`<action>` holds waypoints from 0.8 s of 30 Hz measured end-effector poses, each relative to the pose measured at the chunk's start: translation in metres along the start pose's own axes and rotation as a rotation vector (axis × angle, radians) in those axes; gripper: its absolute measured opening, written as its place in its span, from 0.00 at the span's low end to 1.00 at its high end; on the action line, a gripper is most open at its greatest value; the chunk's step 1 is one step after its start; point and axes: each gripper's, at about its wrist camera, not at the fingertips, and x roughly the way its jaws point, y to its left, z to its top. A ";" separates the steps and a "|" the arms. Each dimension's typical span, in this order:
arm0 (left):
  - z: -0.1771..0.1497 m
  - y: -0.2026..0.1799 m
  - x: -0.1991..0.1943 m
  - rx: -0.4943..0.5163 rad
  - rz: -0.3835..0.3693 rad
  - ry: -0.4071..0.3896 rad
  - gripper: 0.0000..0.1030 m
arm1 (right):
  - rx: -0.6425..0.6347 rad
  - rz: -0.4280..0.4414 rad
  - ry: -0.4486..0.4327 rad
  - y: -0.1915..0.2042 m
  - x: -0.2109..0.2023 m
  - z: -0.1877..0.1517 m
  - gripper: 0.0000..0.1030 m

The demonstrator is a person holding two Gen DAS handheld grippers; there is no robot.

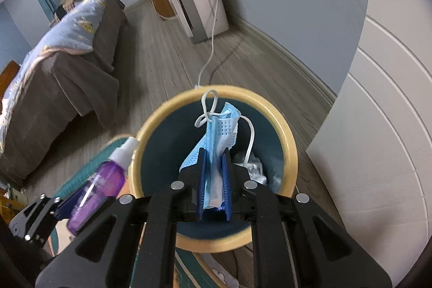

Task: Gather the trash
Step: 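Carry the purple bottle and blue mask over the bin and open both tools, then move both tools back over the medicine box and blister pack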

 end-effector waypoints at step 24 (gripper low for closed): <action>0.004 0.025 0.005 -0.096 0.027 -0.035 0.50 | 0.071 0.085 -0.073 -0.007 -0.006 0.007 0.53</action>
